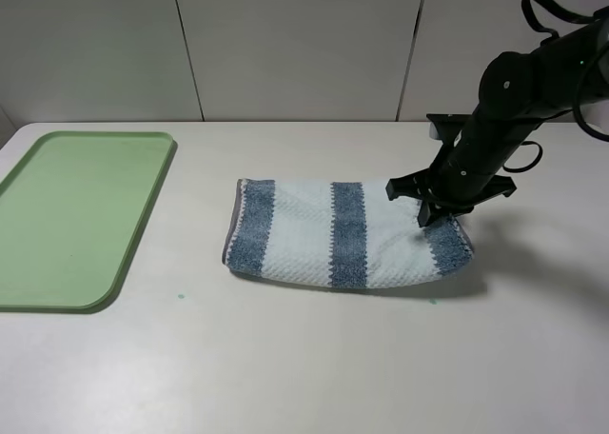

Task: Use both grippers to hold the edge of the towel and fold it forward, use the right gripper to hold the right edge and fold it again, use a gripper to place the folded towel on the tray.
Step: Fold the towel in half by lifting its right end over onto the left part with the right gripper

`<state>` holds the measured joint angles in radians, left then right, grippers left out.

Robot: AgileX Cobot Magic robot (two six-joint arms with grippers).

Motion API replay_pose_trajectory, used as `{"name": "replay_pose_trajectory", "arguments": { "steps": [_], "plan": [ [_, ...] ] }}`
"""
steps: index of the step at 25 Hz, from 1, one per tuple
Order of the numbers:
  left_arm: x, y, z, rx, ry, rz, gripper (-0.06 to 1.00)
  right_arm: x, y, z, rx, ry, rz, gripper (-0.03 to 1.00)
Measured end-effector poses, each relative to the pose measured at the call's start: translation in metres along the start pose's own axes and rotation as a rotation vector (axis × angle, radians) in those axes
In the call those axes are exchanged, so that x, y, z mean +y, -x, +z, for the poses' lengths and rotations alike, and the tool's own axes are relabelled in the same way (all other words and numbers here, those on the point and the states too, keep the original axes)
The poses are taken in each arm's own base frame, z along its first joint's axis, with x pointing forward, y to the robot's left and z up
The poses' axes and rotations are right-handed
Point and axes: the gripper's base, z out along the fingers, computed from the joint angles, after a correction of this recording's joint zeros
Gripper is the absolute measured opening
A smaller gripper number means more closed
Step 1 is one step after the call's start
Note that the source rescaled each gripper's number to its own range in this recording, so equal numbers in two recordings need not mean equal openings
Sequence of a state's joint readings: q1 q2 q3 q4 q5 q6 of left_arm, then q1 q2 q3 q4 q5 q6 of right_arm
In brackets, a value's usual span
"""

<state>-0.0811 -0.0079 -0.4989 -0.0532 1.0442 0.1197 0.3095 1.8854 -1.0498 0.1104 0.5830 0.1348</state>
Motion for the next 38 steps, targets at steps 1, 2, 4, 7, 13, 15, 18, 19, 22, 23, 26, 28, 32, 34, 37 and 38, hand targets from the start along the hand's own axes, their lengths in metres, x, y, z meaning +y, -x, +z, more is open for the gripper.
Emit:
{"name": "replay_pose_trajectory", "arguments": {
  "steps": [1,2,4,7,13,15,18,19,22,23,26,28,32,34,37,38],
  "plan": [
    [0.000,0.000,0.000,0.000,0.000,0.000,1.00,-0.003,0.000,-0.003,0.003,-0.006,0.000,0.09],
    [0.000,0.000,0.000,0.000,0.000,0.000,1.00,-0.007,0.000,-0.005,0.005,-0.014,0.000,0.09],
    [0.000,0.000,0.000,0.000,0.000,0.000,1.00,-0.013,0.000,-0.010,0.009,-0.031,-0.002,0.09],
    [0.000,0.000,0.000,0.000,0.000,0.000,1.00,-0.024,0.001,-0.019,0.011,-0.058,-0.004,0.09],
    [0.000,0.000,0.000,0.000,0.000,0.000,1.00,-0.047,0.001,-0.032,0.020,-0.105,0.015,0.09],
    [0.000,0.000,0.000,0.000,0.000,0.000,1.00,-0.053,0.001,-0.035,0.027,-0.119,0.022,0.09],
    [0.000,0.000,0.000,0.000,0.000,0.000,1.00,-0.063,0.000,-0.037,0.040,-0.141,0.024,0.09],
    [0.000,0.000,0.000,0.000,0.000,0.000,1.00,-0.066,-0.001,-0.039,0.041,-0.147,0.025,0.09],
    [0.000,0.000,0.000,0.000,0.000,0.000,1.00,-0.073,-0.001,-0.043,0.046,-0.160,0.033,0.09],
    [0.000,0.000,0.000,0.000,0.000,0.000,1.00,-0.075,-0.001,-0.043,0.046,-0.163,0.037,0.09],
    [0.000,0.000,0.000,0.000,0.000,0.000,1.00,-0.081,-0.002,-0.045,0.053,-0.172,0.042,0.09],
    [0.000,0.000,0.000,0.000,0.000,0.000,1.00,-0.083,-0.003,-0.045,0.060,-0.176,0.043,0.09],
    [0.000,0.000,0.000,0.000,0.000,0.000,1.00,-0.083,-0.003,-0.045,0.064,-0.176,0.043,0.09],
    [0.000,0.000,0.000,0.000,0.000,0.000,1.00,-0.082,-0.003,-0.045,0.067,-0.175,0.043,0.09],
    [0.000,0.000,0.000,0.000,0.000,0.000,1.00,-0.079,-0.004,-0.045,0.071,-0.166,0.040,0.09],
    [0.000,0.000,0.000,0.000,0.000,0.000,1.00,-0.076,-0.004,-0.045,0.071,-0.163,0.034,0.09]
  ]
}}
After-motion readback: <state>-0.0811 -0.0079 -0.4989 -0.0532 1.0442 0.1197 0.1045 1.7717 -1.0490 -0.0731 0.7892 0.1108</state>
